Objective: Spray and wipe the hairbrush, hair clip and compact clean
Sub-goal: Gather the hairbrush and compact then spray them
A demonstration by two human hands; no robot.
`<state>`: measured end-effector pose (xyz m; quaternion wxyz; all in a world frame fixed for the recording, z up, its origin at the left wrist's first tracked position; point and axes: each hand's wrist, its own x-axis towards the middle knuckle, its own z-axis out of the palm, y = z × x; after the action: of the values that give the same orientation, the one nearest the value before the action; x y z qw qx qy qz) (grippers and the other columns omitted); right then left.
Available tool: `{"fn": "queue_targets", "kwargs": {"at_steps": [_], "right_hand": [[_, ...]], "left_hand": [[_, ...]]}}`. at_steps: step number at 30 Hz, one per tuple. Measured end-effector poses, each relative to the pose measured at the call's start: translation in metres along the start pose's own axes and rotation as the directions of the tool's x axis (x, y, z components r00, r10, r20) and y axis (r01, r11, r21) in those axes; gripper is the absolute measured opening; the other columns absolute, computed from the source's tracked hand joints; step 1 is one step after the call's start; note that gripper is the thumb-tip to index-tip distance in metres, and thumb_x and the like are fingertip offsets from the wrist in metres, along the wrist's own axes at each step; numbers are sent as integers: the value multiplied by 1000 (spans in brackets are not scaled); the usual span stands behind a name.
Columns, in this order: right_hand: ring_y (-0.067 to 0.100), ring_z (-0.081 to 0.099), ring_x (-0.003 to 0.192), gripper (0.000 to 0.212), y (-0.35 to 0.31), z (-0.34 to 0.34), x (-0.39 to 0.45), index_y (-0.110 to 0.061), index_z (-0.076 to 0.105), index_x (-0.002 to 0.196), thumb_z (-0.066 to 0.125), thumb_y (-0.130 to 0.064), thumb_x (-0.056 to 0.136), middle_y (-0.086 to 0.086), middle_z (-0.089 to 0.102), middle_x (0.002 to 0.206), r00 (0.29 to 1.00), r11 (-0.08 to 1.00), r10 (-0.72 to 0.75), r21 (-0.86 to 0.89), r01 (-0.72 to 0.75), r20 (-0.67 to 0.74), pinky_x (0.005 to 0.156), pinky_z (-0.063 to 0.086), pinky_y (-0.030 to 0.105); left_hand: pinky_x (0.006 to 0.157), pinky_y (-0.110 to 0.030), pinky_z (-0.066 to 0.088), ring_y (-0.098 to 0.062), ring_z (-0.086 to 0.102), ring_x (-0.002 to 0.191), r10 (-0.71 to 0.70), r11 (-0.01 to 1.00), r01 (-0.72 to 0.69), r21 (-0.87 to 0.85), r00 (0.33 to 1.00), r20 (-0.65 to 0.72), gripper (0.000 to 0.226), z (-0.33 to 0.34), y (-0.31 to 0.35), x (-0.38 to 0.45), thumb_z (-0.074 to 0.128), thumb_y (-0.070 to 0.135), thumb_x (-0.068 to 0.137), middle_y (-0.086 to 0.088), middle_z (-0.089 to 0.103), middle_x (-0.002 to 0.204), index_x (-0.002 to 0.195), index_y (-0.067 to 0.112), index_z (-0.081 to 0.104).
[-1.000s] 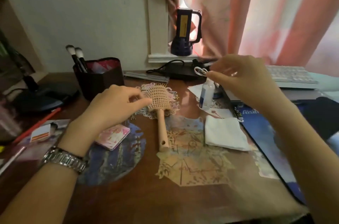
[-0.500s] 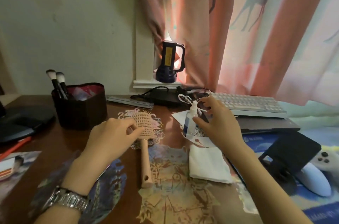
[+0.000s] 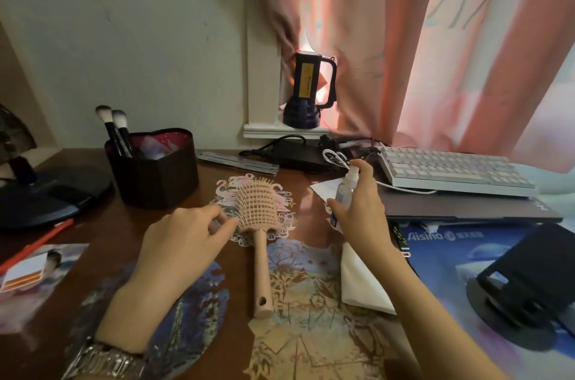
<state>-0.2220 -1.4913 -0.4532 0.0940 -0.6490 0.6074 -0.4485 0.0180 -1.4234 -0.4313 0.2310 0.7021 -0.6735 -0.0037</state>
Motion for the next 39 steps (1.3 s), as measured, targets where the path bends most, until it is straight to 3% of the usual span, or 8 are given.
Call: {"fn": "queue_targets", "kwargs": {"at_steps": [3,12,19,25,28,31,35,39], "right_hand": [[29,58,95,69,1,7,0,-36,23,126,67,-7,81,11,48,125,1000,995,9,96,-9,0,77,50,44],[17,47,96,60,-4,3,-1,-26,30,135,59,-5,87,11,38,126,996,987,-88,132,86,16,81,35,26],[9,45,116,63,-53,-25,-15,-33,23,144,55,-16,92,-1,43,135,944,923,-293,302,238,151,96,39,28],[34,57,95,57,-83,-39,-47,-41,28,140,46,-19,91,10,54,109,907,809,-295,584,71,299,88,48,46],[24,60,83,52,-83,-35,-57,-41,37,133,45,-20,86,9,55,102,898,745,-273,667,-31,346,79,53,47],[20,60,79,50,-79,-26,-66,-42,39,129,45,-21,85,12,53,104,884,747,-287,664,-36,370,71,55,36],[14,63,81,46,-68,-10,-73,-41,38,125,49,-20,85,-10,56,100,885,767,-274,640,-34,375,67,52,28],[15,62,82,48,-64,-4,-70,-37,39,120,53,-4,89,-11,61,96,888,826,-305,560,67,343,68,56,35]], "left_hand": [[61,-28,46,-12,57,72,-1,1000,1,10,1000,-1,30,2,1,0,45,57,90,16,52,66,92,33,63],[58,-28,44,-14,56,70,43,999,-43,4,998,-34,30,3,0,-4,46,55,90,14,50,65,89,31,63],[58,-28,43,-16,58,71,54,998,-54,-25,998,-22,29,5,-3,-6,46,57,89,12,52,67,83,32,60],[64,-30,44,-19,61,79,45,996,-46,-77,999,-11,29,3,-5,-8,46,55,90,9,59,75,82,31,60],[61,-29,41,-17,59,76,42,996,-43,-77,999,-12,30,1,-6,-9,46,54,91,7,63,80,85,29,61],[61,-29,43,-16,60,77,41,996,-42,-74,999,-22,32,-1,-8,-9,45,55,91,6,65,83,89,29,64],[60,-28,42,-14,60,77,46,995,-50,-88,998,-52,31,-5,-10,-8,45,52,92,6,67,86,91,29,64],[60,-27,44,-13,61,78,48,995,-55,-77,995,-91,32,-8,-14,-6,44,54,92,8,67,86,93,29,65]]}}
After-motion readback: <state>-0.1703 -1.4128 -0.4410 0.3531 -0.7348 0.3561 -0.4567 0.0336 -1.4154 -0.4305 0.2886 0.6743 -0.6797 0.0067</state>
